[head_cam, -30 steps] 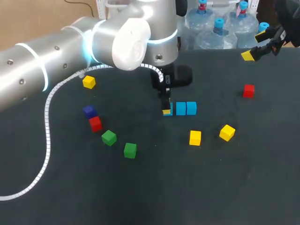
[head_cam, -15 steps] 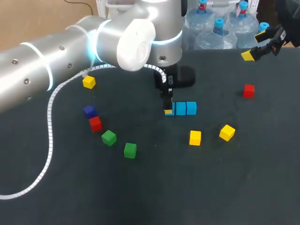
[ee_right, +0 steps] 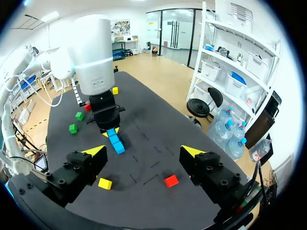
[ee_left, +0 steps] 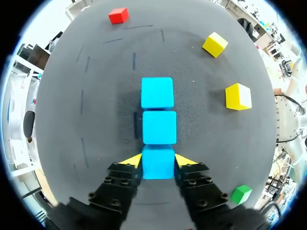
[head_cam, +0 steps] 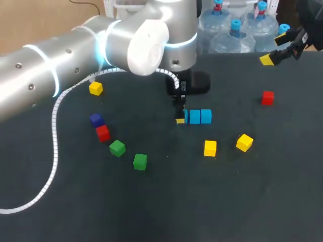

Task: Place the blue cubes, place green cubes on the blue cubes, place the yellow cubes on the green cubes, then place the red cubes on the yellow cubes, and place purple cube on the red cubes.

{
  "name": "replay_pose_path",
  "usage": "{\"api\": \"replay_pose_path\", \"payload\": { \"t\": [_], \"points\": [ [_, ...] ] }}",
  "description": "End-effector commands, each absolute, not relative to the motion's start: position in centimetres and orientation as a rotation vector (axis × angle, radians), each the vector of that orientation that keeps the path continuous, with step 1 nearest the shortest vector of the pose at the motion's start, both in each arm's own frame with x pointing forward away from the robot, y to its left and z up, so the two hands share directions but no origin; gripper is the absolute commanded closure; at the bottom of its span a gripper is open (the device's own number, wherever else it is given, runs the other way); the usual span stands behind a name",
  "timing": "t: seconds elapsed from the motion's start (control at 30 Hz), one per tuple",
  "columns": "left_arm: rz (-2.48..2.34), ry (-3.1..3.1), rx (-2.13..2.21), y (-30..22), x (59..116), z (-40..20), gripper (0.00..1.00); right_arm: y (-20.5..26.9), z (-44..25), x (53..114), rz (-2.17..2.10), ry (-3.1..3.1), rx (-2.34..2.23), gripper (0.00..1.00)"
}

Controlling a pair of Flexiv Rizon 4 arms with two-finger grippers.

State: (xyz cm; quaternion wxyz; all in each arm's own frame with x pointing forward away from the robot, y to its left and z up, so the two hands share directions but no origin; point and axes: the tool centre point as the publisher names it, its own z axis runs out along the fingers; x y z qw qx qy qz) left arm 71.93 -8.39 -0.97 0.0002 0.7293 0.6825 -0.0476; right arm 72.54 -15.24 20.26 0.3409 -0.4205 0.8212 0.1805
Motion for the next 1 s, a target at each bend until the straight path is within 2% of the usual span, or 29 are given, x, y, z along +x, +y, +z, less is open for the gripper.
{"api": "replay_pose_path", "payload": {
  "t": [0.03,0.43,0.47,0.53,0.57,0.67,0.7,1.0],
  "points": [
    [-0.158,2.148,2.302,-8.69,72.35,-1.09,0.0,-15.25,20.28,72.47,0.468,2.137,-1.093,0.0],
    [-0.163,2.154,2.297,-8.43,72.18,-1.05,0.0,-15.25,20.28,72.47,0.468,2.137,-1.093,0.0],
    [-0.163,2.155,2.295,-8.37,72.22,-1.01,0.06,-15.25,20.28,72.47,0.468,2.137,-1.093,0.0],
    [-0.162,2.156,2.293,-8.29,72.28,-0.94,0.38,-15.25,20.28,72.47,0.468,2.137,-1.093,0.0],
    [-0.161,2.156,2.293,-8.27,72.31,-0.91,0.5,-15.25,20.28,72.47,0.468,2.137,-1.093,0.0],
    [-0.158,2.151,2.292,-8.26,72.35,-0.85,0.65,-15.25,20.28,72.47,0.468,2.137,-1.093,0.0],
    [-0.157,2.149,2.293,-8.27,72.35,-0.82,0.73,-15.25,20.28,72.47,0.468,2.137,-1.093,0.0],
    [-0.157,2.133,2.311,-8.43,71.95,-0.65,0.86,-15.25,20.28,72.47,0.468,2.137,-1.093,0.0]
  ]
}}
